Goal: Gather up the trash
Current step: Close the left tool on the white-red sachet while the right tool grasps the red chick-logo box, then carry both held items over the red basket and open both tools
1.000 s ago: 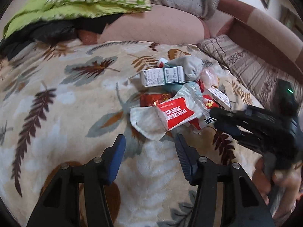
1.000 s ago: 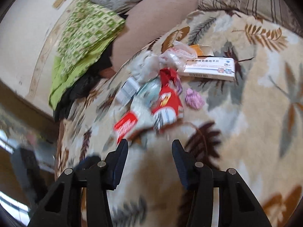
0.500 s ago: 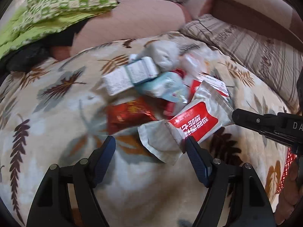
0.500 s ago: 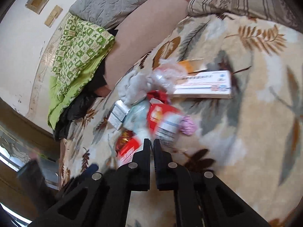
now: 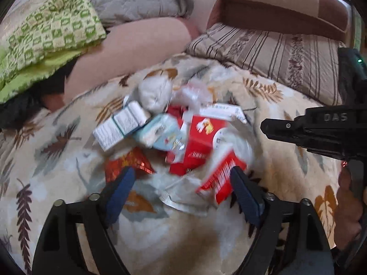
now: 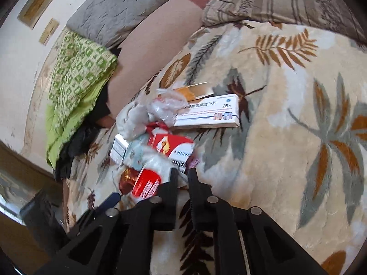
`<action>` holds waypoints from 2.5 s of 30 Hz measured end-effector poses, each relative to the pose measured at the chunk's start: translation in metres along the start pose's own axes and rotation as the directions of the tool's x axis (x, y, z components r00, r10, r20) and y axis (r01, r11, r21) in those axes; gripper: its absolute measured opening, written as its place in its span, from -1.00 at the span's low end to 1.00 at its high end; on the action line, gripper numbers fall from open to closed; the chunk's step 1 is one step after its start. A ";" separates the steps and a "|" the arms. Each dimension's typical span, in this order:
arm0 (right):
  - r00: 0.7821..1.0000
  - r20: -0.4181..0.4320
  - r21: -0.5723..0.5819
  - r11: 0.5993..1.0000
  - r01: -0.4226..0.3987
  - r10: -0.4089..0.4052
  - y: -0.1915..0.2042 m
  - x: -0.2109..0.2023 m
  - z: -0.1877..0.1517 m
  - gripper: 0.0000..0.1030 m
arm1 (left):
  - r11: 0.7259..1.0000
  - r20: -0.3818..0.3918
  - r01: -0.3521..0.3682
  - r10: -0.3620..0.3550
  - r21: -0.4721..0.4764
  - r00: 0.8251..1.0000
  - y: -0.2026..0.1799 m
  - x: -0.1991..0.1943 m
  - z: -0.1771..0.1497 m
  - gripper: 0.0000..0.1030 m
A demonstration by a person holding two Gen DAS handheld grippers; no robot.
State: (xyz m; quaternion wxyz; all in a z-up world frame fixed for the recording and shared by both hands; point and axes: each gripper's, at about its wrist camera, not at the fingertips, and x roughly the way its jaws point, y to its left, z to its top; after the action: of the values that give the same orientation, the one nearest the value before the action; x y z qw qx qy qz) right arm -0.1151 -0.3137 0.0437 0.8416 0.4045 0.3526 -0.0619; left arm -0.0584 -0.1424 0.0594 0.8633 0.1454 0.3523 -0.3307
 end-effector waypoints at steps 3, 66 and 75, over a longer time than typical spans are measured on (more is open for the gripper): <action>0.998 0.046 0.013 0.999 0.032 -0.032 -0.006 -0.009 0.008 -0.76 | 1.000 -0.031 0.009 -0.009 0.003 0.999 -0.005 0.011 0.003 0.71; 0.990 0.131 -0.143 0.989 -0.037 0.056 0.016 -0.024 0.010 -0.88 | 0.933 -0.050 0.058 -0.081 -0.356 0.995 0.028 -0.002 -0.016 -0.16; 0.972 0.231 -0.081 0.996 -0.029 0.047 -0.021 -0.122 -0.011 -0.88 | 0.956 0.063 0.245 -0.238 -0.161 0.969 -0.064 -0.056 -0.008 -0.16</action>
State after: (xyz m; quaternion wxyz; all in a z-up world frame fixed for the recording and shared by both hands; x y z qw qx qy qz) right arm -0.2201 -0.3415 0.1037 0.8932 0.3683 0.2456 -0.0791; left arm -0.1357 -0.1599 0.0922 0.8330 0.0209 0.3753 -0.4061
